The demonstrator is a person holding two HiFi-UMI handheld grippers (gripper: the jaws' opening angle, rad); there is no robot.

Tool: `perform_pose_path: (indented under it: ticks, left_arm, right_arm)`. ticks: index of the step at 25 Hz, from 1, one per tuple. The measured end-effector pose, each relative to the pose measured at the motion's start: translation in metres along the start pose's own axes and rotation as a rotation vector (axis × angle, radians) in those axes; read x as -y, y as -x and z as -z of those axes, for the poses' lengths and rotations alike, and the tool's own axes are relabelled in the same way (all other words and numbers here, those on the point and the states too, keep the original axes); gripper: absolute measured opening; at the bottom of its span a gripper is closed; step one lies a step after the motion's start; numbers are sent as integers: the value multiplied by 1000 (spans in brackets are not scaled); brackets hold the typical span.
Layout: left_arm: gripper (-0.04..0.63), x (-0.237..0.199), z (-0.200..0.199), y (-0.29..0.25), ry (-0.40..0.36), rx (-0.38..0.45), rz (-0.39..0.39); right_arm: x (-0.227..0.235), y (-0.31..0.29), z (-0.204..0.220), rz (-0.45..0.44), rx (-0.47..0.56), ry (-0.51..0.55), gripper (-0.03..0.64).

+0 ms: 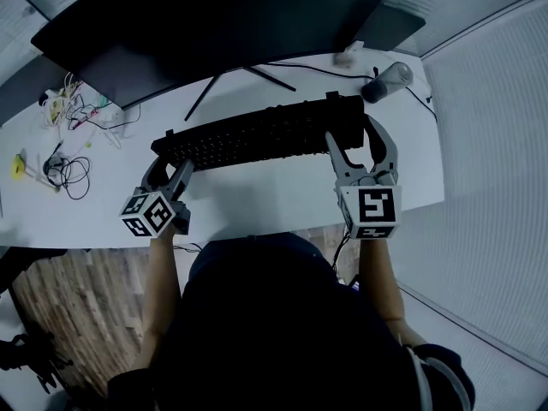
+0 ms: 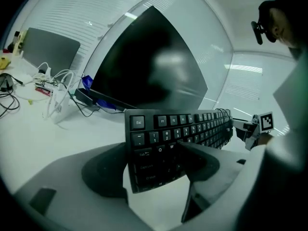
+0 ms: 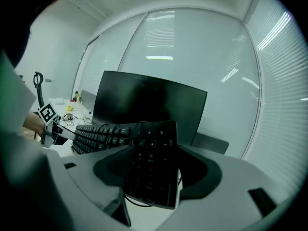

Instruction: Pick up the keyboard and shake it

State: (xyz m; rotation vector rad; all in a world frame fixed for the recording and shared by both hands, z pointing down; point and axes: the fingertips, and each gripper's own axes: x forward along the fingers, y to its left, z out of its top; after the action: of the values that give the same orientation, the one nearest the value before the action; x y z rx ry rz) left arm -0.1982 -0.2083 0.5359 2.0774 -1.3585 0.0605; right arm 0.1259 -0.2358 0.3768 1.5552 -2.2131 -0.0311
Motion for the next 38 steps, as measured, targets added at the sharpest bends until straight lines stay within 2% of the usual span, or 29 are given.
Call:
perform_pose_path:
  ticks: [2,4,6,9,13,15,17,20,27,30,32,34,38]
  left_arm:
    - [357,4,-14,2,-15,40,9]
    - [354,9,-33,8,-66,67,-6]
    - [353,18,-56,18,-155,83,-47]
    - [352,40,-91,38,-331,116,-132]
    - [351,74,-119,59,-533,152,-226]
    - [351,85,-126,66,-600,169,-258]
    - [351,87,-127,68,-616,173,-269]
    - [351,73,-116,64,-519,161,-244]
    - [351,32,-66,39,-147,123,-97]
    - [351,26,-40,23,-24,83,-43]
    - [351,26,-23,14,37,49,-17]
    - [351,25,-7,7,80,1,-4]
    - [351,23,18,4,92,-121,-28]
  right_arm:
    - [4,3,-6,13,25,-10,298]
    - [9,4,-2,15,48,-54,298]
    - [14,3,6,-3,90,-128,298]
    - [20,0,23,-37,156,-271,298]
    - [21,-6,51,-79,185,-432,298]
    - [18,-10,62,-100,179,-492,298]
    - [16,-12,66,-107,172,-512,298]
    - [18,-8,51,-86,176,-438,296]
    - [17,14,-16,13,166,-68,296]
    - [16,18,-30,44,145,31,296]
    - [15,19,-36,58,138,49,296]
    - [16,17,-26,66,86,53,296]
    - [20,6,19,32,-43,-4,296]
